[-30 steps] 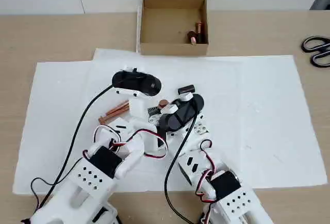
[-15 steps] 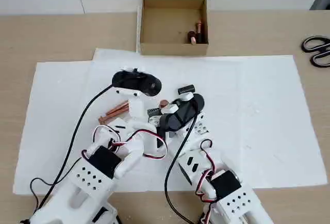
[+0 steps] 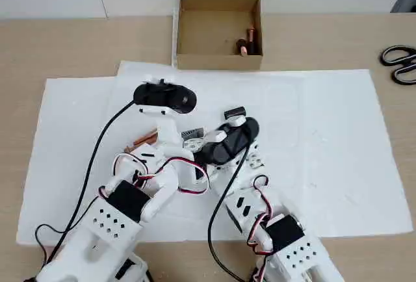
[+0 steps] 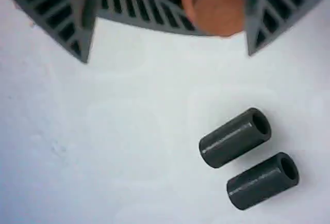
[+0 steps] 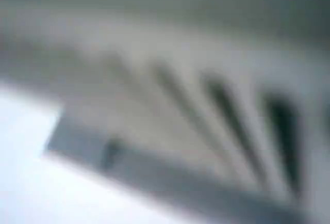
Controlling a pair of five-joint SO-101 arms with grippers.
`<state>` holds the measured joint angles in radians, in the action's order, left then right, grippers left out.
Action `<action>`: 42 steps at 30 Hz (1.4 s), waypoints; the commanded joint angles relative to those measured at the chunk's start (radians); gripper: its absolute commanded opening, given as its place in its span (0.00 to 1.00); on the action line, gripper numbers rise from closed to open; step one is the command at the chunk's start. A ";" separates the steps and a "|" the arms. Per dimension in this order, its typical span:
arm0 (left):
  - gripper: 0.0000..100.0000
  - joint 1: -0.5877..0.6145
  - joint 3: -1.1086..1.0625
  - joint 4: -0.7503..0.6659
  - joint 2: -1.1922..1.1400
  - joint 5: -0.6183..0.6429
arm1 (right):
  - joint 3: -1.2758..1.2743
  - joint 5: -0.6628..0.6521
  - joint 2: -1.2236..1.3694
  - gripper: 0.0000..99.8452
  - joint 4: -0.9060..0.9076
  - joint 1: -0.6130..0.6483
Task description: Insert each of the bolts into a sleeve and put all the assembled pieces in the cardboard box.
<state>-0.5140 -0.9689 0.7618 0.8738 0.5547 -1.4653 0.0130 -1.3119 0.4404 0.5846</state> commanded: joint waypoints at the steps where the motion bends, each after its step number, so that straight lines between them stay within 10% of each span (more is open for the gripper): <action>1: 0.22 0.003 0.071 0.054 0.023 0.006 | 0.011 0.008 -0.021 0.00 -0.022 0.001; 23: 0.27 0.295 0.104 0.152 0.023 -0.091 | -0.005 0.008 -0.021 0.00 -0.028 -0.008; 31: 0.28 0.342 0.107 0.382 0.015 -0.164 | 0.058 0.021 -0.010 0.00 -0.019 -0.226; 42: 0.27 0.503 0.104 0.473 0.015 -0.193 | 0.753 0.046 0.512 0.00 0.259 -0.377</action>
<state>-0.0660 -0.9060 1.2344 0.8738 0.3705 -1.0173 0.0437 -1.0157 0.6674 0.2209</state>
